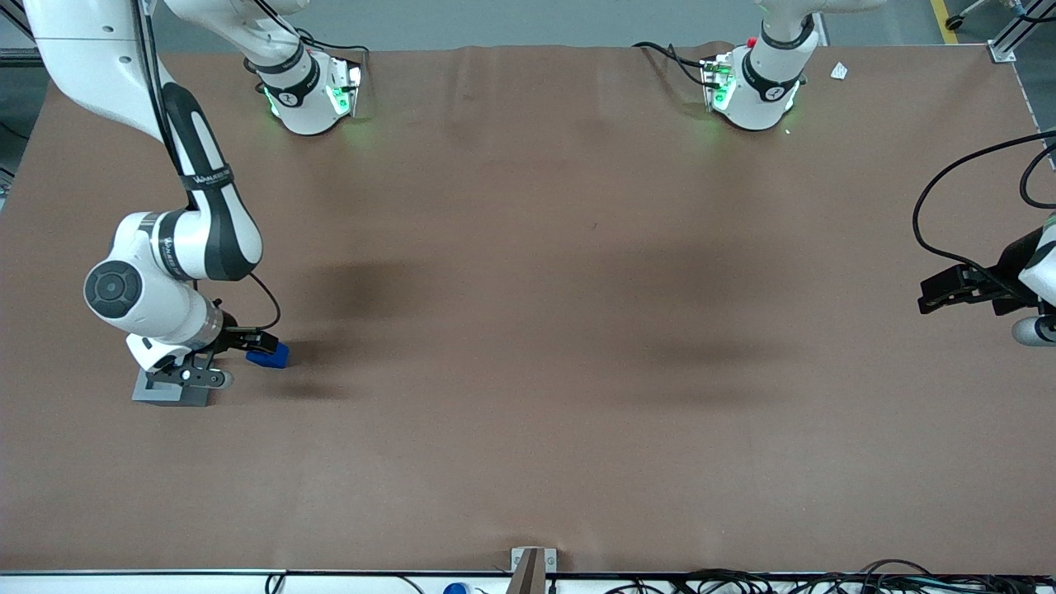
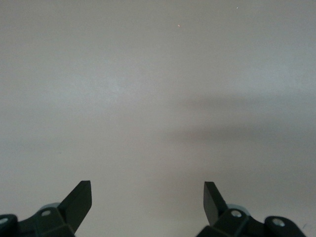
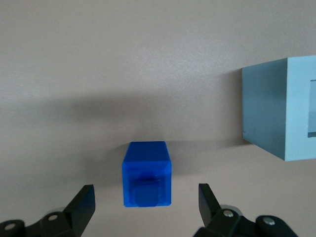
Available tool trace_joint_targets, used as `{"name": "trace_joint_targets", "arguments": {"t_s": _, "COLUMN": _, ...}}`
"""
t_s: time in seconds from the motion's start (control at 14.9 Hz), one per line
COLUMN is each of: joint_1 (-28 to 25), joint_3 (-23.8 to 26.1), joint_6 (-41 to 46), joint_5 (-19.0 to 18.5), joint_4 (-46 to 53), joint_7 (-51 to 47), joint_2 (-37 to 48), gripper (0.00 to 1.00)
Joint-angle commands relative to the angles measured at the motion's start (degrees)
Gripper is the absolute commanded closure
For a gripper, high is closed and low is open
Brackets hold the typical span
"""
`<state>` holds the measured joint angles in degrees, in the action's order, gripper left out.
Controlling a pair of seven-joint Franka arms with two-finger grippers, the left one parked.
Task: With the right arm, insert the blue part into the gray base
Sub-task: 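Lower the right gripper and close it on the blue block, then lift the blue block and carry it over the gray base opening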
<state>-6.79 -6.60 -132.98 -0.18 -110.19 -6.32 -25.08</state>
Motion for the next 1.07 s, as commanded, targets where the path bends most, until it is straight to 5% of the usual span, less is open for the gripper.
{"name": "trace_joint_targets", "arguments": {"t_s": 0.0, "joint_1": 0.6, "joint_3": 0.5, "joint_6": -2.5, "joint_5": -1.0, "joint_4": -1.1, "joint_7": -0.1, "joint_2": -0.7, "gripper": 0.1}}
{"name": "trace_joint_targets", "arguments": {"t_s": 1.01, "joint_1": 0.6, "joint_3": 0.6, "joint_6": -3.2, "joint_5": -1.0, "joint_4": -1.4, "joint_7": -0.1, "joint_2": -2.8, "gripper": 0.41}}
